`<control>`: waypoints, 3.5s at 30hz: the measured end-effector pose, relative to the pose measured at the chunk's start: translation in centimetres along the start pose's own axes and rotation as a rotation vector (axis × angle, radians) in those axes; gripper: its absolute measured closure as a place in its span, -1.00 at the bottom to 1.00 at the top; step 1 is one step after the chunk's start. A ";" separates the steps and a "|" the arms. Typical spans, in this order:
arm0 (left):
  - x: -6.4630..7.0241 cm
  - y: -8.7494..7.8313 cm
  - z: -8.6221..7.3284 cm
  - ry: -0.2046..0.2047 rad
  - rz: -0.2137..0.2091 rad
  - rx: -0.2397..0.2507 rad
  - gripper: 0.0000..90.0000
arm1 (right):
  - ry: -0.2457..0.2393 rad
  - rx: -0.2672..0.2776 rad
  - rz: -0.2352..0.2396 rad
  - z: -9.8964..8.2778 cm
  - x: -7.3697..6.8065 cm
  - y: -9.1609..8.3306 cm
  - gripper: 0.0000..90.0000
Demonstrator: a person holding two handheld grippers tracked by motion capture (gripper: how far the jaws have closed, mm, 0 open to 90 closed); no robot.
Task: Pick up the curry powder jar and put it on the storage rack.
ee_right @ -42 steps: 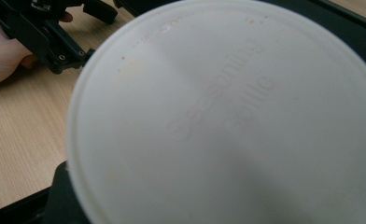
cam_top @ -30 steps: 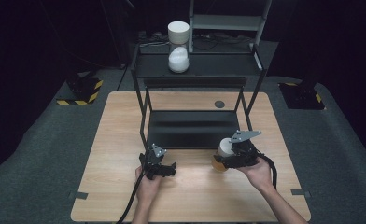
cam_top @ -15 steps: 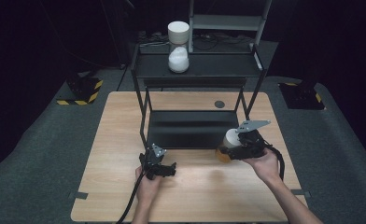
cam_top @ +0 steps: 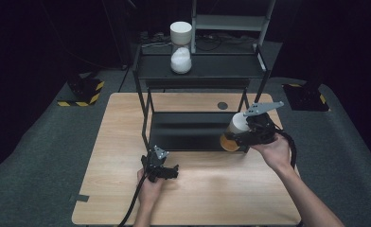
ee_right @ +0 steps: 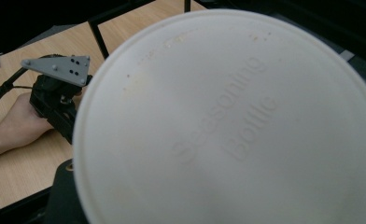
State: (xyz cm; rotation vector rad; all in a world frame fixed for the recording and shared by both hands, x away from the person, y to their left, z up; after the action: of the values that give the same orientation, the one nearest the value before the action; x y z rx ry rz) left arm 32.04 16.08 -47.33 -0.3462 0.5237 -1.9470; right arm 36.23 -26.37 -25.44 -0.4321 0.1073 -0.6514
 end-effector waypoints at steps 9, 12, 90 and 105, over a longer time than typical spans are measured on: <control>0.0 0.0 0.0 0.000 0.000 0.000 -0.99 | -0.009 -0.001 0.006 2.3 0.0 -0.3 -0.24; 0.0 0.0 0.0 0.000 0.000 0.000 -0.99 | -0.003 0.001 0.011 3.4 0.3 -0.7 -0.24; 0.0 0.0 0.0 0.000 -0.001 0.001 -0.99 | 0.053 0.057 -0.285 21.4 3.0 7.0 -0.25; 0.0 0.0 0.0 0.000 -0.001 0.001 -0.99 | 0.072 0.045 -0.283 21.1 3.8 7.5 -0.26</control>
State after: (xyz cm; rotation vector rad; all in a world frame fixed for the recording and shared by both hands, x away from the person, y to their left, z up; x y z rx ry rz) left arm 32.02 16.09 -47.34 -0.3459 0.5231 -1.9484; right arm 48.30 -15.86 -9.32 -0.3835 0.1000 -0.9467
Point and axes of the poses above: each handheld gripper's, and its own axes: y roughly forward along the jaws, z roughly out of its top, x roughly to its right, the point moved 3 cm from there along y, roughly forward along the jaws, and after that the axes turned 14 degrees about x, right-handed, at the moved point
